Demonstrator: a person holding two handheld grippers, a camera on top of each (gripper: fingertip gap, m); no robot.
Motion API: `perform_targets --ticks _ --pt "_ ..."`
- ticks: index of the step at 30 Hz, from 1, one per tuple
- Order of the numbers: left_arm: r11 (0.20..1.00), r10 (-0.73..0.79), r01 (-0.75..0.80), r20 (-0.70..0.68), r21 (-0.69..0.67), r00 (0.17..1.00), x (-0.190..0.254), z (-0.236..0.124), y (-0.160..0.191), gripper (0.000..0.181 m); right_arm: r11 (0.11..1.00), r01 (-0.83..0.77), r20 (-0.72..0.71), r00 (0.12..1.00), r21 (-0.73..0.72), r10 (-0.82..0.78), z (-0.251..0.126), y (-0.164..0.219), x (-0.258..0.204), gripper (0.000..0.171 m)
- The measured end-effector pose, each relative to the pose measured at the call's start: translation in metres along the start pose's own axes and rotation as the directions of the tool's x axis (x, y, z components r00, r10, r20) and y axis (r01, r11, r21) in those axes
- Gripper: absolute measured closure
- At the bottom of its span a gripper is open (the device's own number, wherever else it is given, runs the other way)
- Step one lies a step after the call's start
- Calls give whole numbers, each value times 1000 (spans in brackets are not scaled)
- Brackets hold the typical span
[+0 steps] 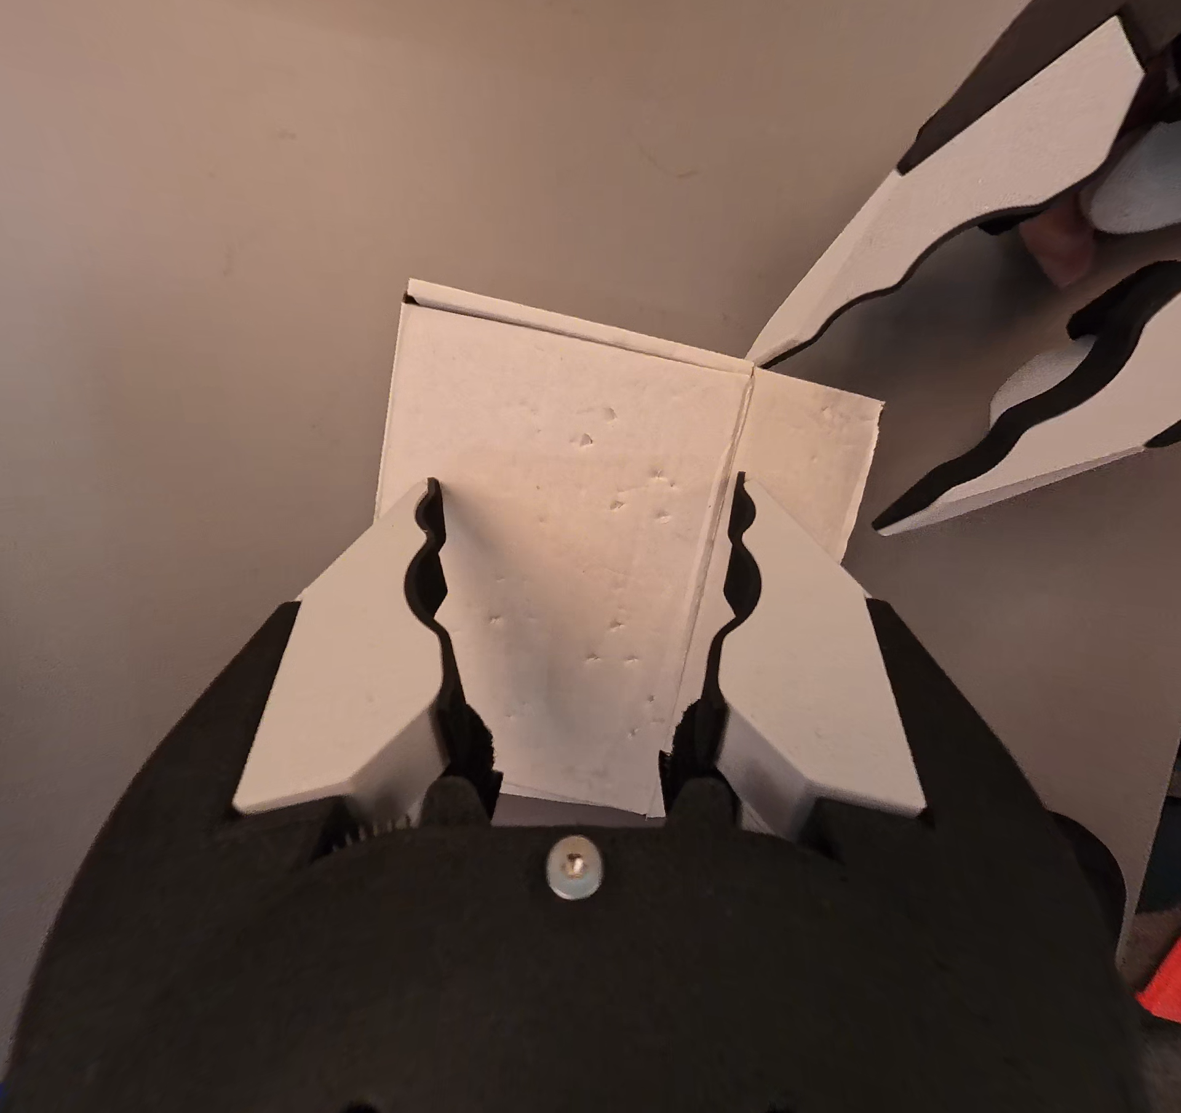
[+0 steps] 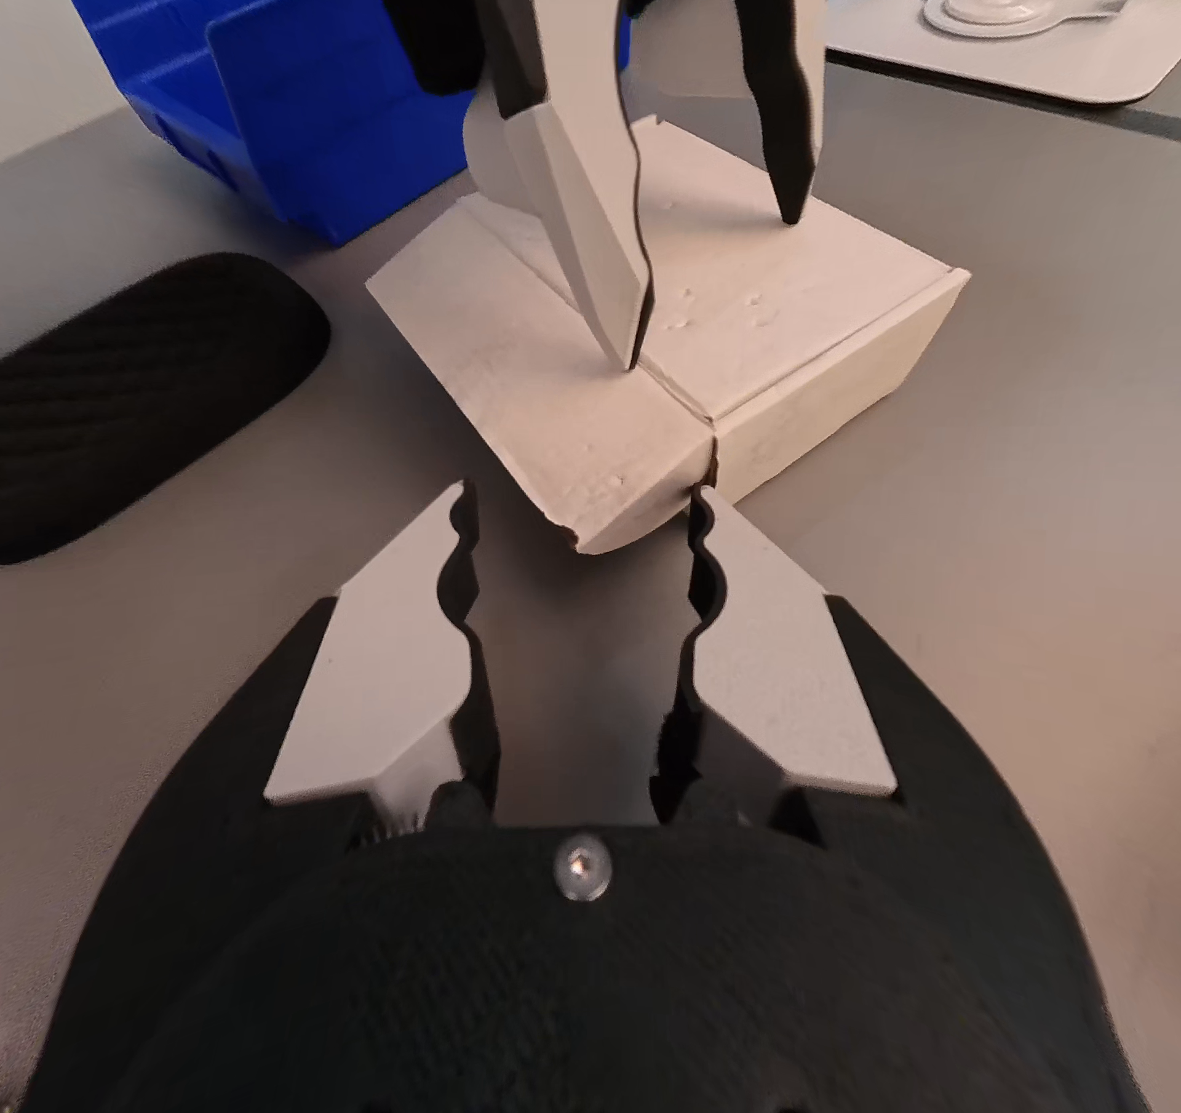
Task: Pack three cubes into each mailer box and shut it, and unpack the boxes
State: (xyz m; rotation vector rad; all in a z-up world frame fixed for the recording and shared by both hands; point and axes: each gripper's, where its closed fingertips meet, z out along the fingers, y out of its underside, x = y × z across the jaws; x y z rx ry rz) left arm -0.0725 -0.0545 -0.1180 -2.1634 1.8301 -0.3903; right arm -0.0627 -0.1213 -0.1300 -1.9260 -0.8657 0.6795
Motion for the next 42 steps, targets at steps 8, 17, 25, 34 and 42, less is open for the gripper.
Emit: perform_targets --ticks 8,17,25,34,42 --pt "1000 -2 2 5 5 1000 0 1 0 93 989 137 -94 985 -50 -142 4 3 2 110" --pt "1000 11 -11 12 -3 1000 0 1 0 93 991 131 -119 984 -23 -133 5 3 5 111" --pt "1000 13 -13 10 -28 1000 0 1 1 93 988 154 -122 980 -27 -156 6 4 3 108" --pt "999 14 -13 22 -38 1000 -1 2 2 93 970 235 -66 969 -59 -239 7 7 0 104" --pt "998 16 -15 24 -60 1000 -1 2 3 93 977 210 -24 977 -32 -210 6 5 2 108"
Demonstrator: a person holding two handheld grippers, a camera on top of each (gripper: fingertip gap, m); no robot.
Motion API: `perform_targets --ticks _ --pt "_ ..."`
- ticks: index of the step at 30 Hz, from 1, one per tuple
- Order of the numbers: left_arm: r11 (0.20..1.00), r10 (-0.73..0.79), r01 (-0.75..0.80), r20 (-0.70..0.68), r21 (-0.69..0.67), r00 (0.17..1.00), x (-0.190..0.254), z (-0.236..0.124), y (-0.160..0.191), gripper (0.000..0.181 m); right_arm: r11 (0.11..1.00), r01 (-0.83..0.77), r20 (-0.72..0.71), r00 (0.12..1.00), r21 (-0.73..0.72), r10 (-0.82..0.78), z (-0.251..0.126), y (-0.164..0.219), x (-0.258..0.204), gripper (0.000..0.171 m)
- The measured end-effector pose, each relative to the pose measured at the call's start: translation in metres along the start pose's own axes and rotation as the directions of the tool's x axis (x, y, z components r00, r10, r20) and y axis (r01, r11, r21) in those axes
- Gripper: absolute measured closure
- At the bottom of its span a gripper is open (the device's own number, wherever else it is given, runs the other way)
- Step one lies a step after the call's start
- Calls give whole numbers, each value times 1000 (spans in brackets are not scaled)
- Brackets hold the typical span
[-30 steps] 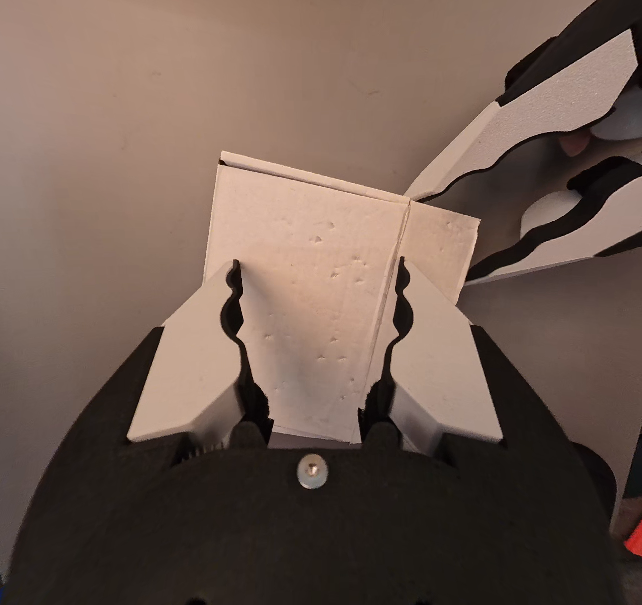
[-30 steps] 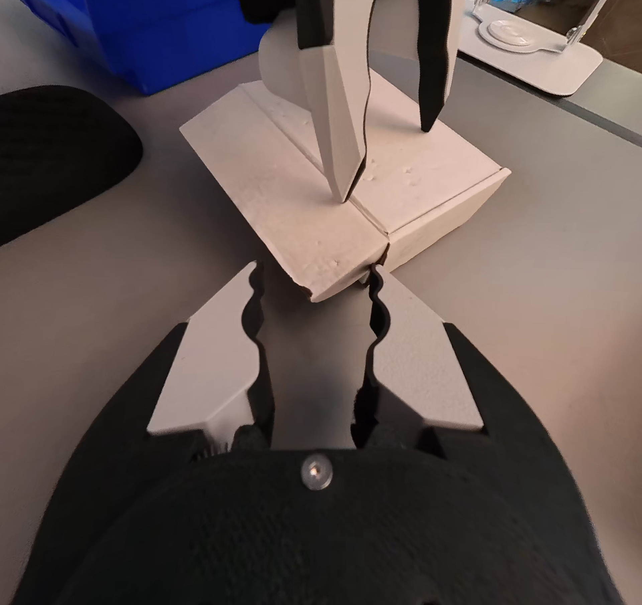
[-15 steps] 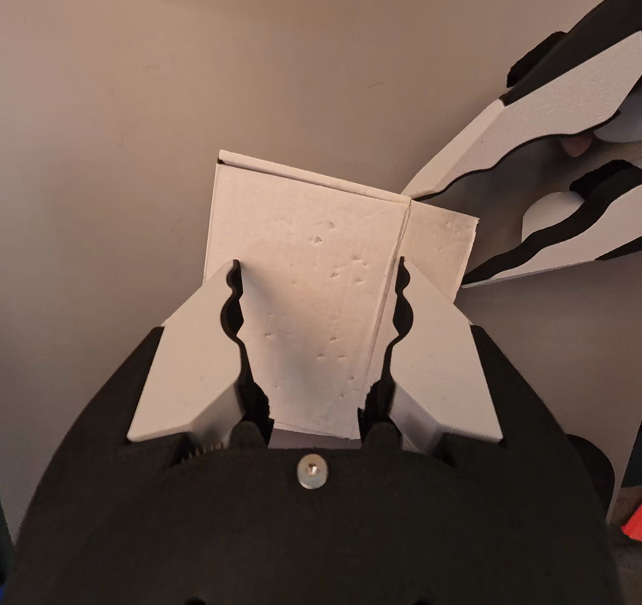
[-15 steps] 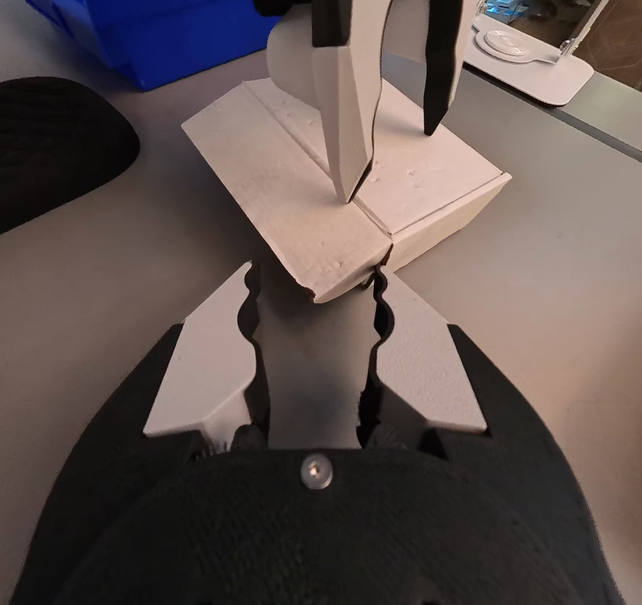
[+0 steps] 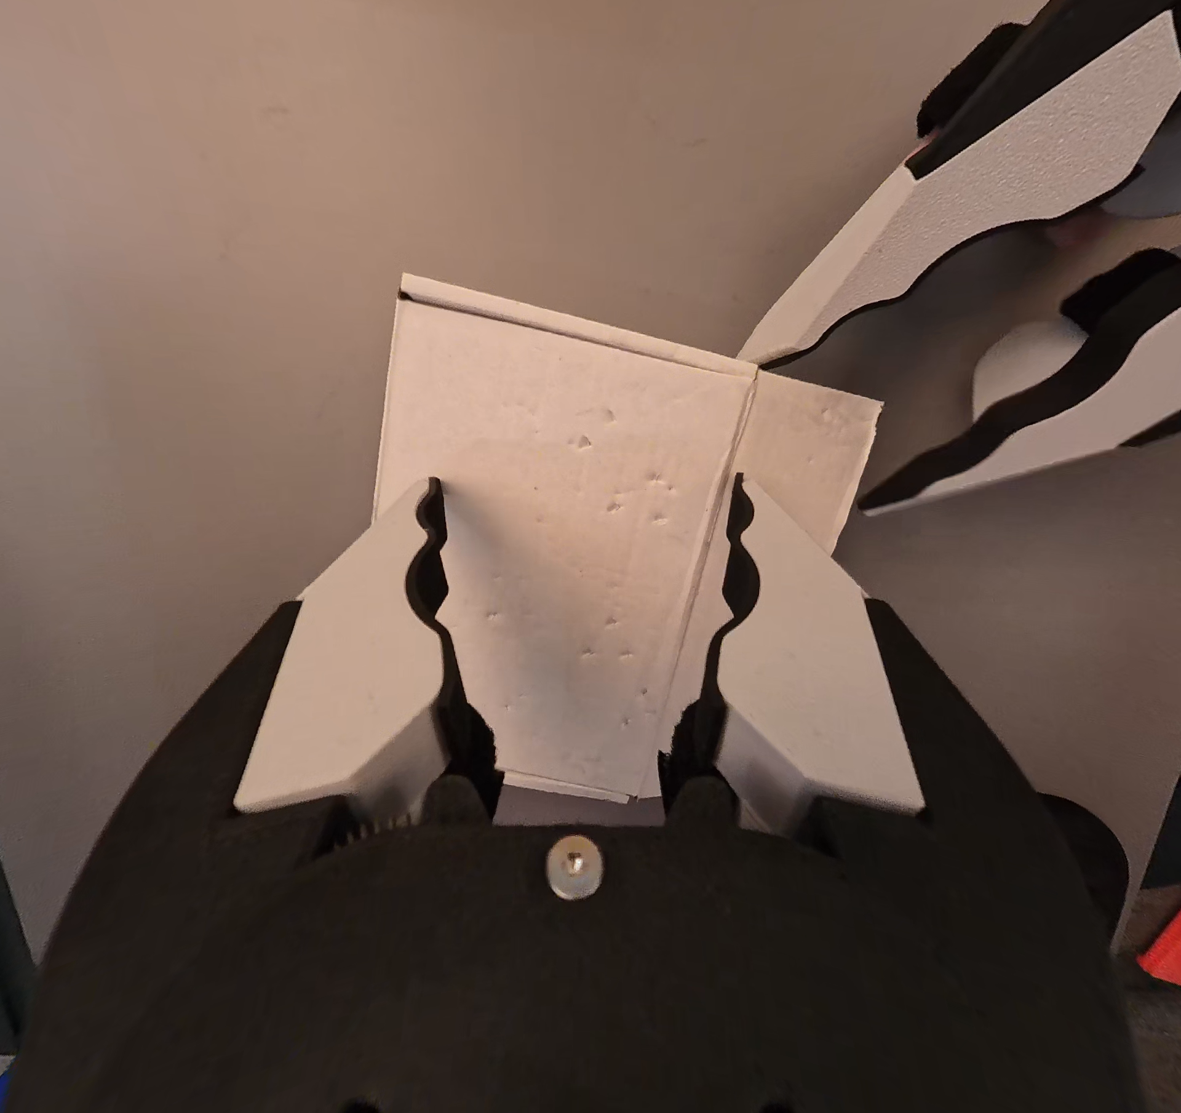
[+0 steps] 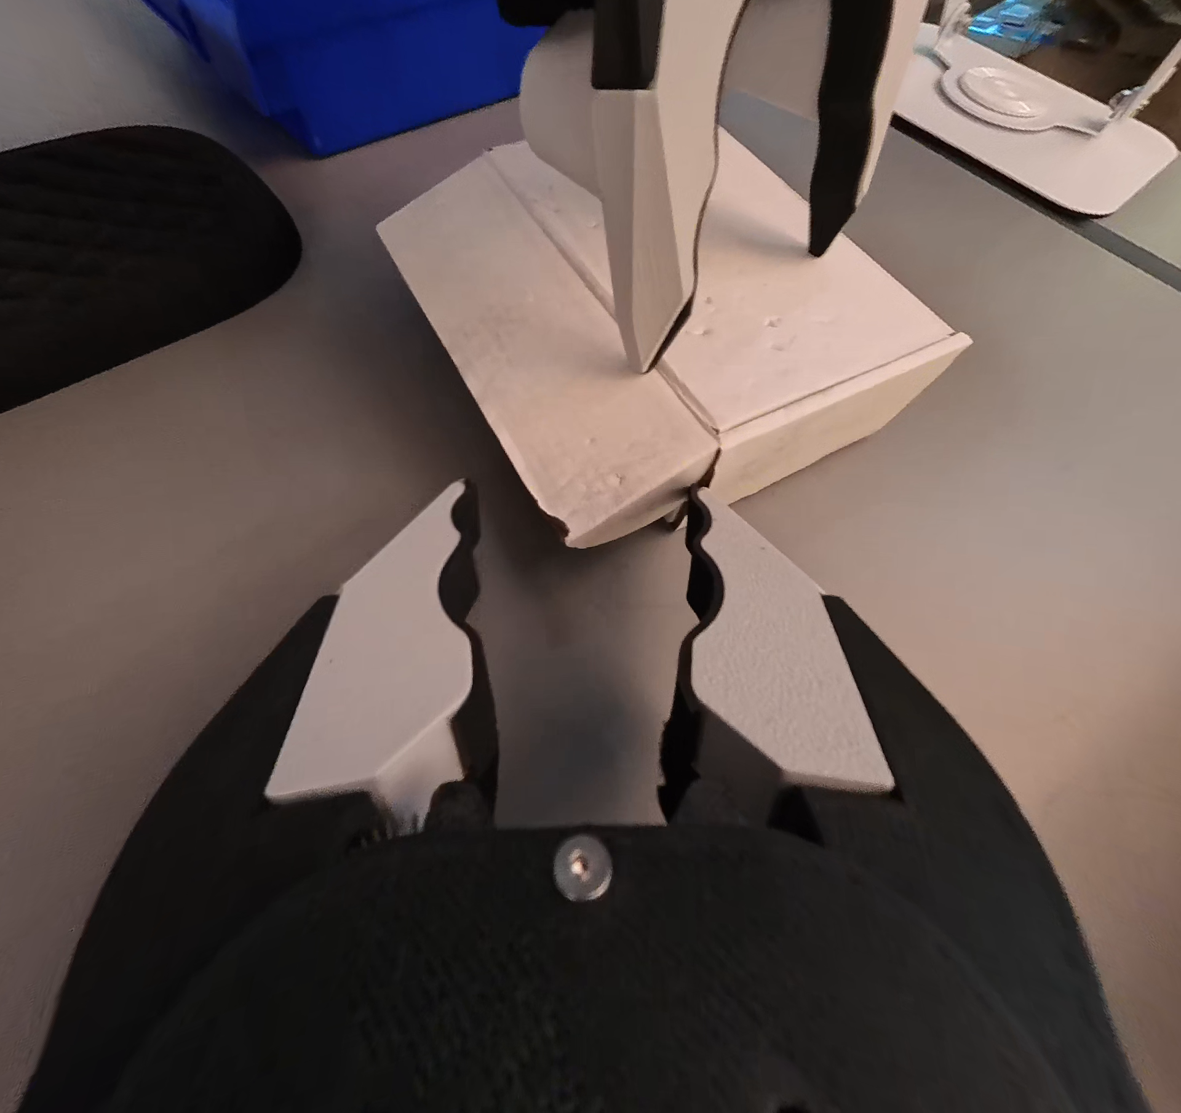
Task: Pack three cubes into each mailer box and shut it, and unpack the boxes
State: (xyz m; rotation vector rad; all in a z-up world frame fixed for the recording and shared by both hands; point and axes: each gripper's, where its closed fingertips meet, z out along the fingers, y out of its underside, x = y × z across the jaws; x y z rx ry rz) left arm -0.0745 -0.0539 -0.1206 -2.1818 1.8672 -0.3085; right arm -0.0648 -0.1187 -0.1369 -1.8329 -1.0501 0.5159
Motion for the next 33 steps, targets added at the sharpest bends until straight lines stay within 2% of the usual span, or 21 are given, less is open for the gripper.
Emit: perform_targets --ticks 4,8,15,23,27,30,33 --pt "1000 -6 6 -2 4 1000 0 0 0 93 995 -94 51 994 21 93 -3 -1 2 109" --pt "1000 -6 6 -1 17 1000 0 -1 0 93 987 -158 60 985 -39 161 -5 11 8 94" --pt "1000 -4 4 -9 3 1000 0 -1 0 93 994 -110 114 987 -14 111 -3 4 -10 89" --pt "999 -4 4 -3 -35 1000 2 0 -1 96 998 -49 39 998 -29 50 3 2 -11 85" --pt "999 -6 7 3 -37 1000 1 0 0 96 995 61 -24 998 -73 -63 7 7 -11 83" --pt "999 -8 9 7 -33 1000 1 0 1 96 998 23 23 1000 -53 -21 6 5 -13 80" --pt "999 -31 31 7 -31 999 1 -1 0 96 995 -94 86 992 -11 95 1 0 -11 81"
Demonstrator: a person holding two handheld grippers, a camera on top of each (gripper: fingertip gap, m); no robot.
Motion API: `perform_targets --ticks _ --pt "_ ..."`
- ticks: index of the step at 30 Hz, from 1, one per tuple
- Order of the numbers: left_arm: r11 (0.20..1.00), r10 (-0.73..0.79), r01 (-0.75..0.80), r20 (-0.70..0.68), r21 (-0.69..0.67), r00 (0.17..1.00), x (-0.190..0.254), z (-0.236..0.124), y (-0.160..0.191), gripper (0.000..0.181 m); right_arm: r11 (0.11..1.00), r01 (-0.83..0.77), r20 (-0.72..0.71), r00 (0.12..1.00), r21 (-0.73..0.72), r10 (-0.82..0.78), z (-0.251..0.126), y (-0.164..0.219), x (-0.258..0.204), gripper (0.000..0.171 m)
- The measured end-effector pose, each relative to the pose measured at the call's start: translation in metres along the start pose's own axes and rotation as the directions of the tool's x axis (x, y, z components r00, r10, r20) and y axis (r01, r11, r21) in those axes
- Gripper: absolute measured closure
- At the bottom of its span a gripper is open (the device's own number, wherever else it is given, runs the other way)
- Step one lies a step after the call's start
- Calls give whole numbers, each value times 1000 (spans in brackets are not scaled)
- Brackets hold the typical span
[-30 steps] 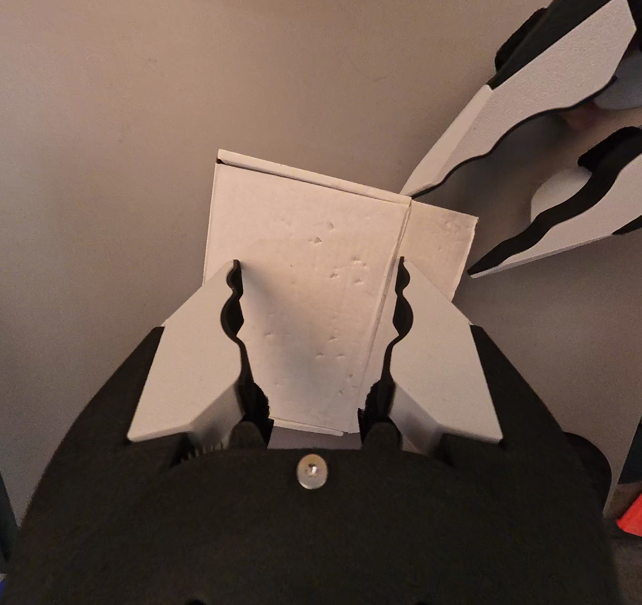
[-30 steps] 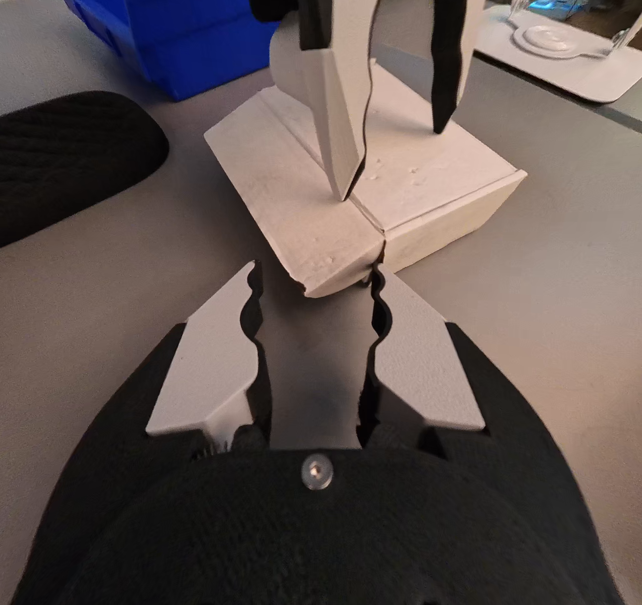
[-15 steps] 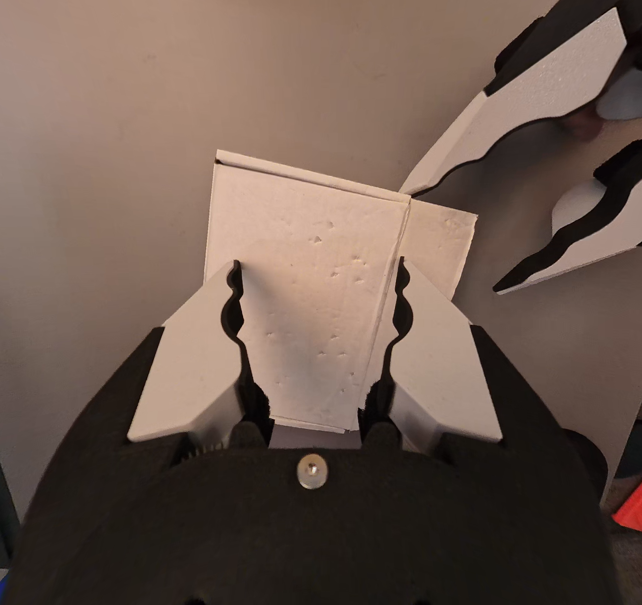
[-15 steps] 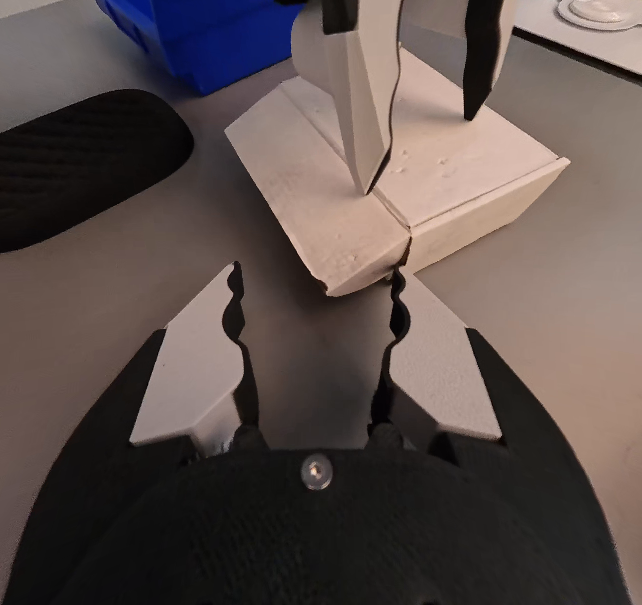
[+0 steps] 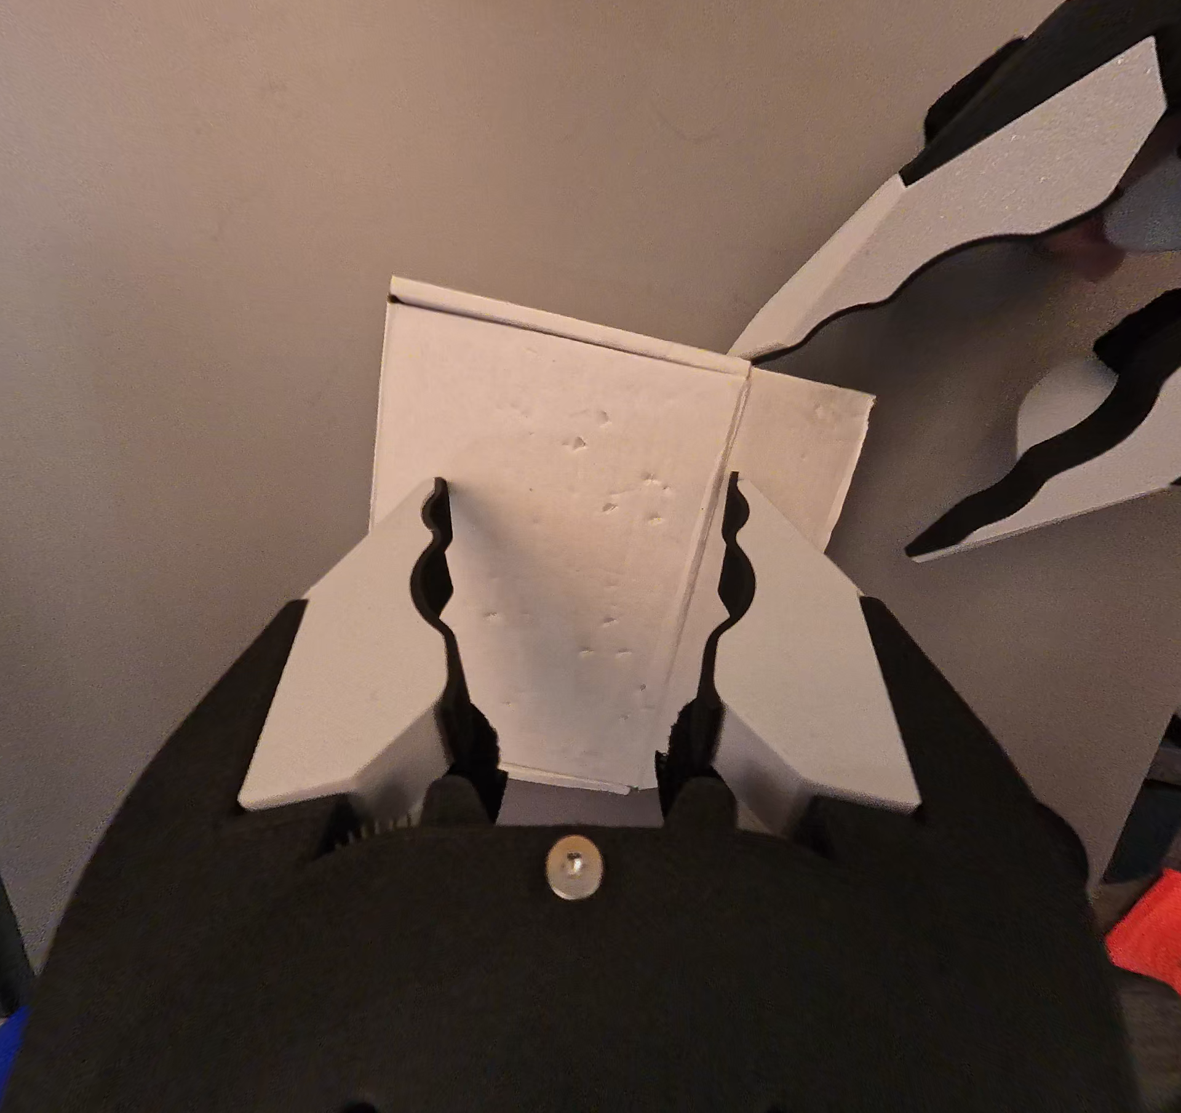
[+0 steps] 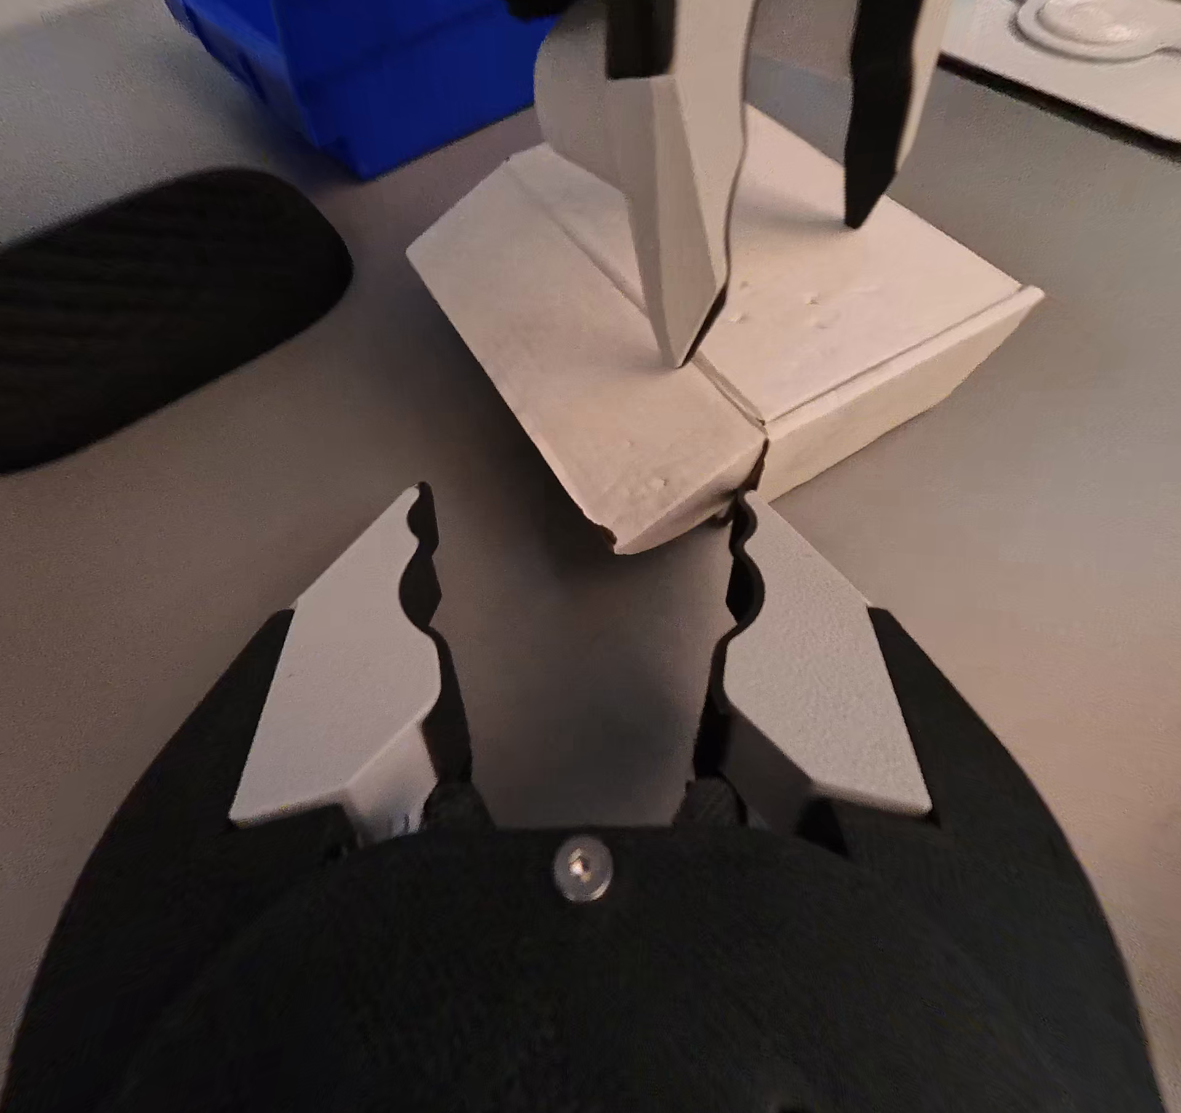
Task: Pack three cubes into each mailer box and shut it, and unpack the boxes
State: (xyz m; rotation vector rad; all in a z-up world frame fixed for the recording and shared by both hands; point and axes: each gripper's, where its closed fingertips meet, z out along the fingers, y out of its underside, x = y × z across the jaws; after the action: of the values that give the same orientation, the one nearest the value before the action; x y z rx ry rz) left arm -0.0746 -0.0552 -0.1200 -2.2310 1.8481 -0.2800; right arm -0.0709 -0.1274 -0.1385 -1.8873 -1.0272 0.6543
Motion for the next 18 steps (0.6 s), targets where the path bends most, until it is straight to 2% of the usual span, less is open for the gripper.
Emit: perform_targets --ticks 2,4,11,14,18 --pt "1000 -21 21 15 -8 1000 1 0 0 96 1000 -25 13 1000 16 25 -6 -2 3 82" --pt "998 -62 63 38 -30 997 3 1 0 96 1000 16 -77 997 26 -14 -17 -5 17 77" --pt "937 -329 340 122 -80 936 9 3 -5 96 993 111 -190 975 -40 -116 -47 1 22 81" --pt "882 -456 467 148 -53 878 10 3 -9 97 986 156 -201 966 -52 -163 -50 8 9 84" --pt "889 -448 456 133 -38 884 11 2 -11 104 975 221 -152 964 -10 -220 -44 0 -26 96"
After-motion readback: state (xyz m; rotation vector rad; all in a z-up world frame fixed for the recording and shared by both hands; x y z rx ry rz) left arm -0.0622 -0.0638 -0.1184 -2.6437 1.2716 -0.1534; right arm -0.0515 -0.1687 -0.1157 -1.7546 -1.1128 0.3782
